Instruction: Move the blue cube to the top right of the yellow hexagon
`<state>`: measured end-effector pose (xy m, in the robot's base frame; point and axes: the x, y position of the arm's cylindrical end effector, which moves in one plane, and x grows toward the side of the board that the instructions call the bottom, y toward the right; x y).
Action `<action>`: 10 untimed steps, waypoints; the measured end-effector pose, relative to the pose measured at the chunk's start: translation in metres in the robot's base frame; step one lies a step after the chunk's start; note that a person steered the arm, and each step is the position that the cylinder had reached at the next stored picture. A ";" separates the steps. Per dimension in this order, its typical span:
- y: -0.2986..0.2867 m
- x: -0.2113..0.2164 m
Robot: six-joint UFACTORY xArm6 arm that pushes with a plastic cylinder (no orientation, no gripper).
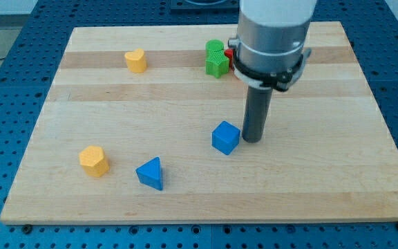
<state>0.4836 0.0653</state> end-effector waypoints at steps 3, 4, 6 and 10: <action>-0.047 0.021; -0.057 0.040; -0.074 0.081; -0.134 0.088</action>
<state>0.5715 -0.0682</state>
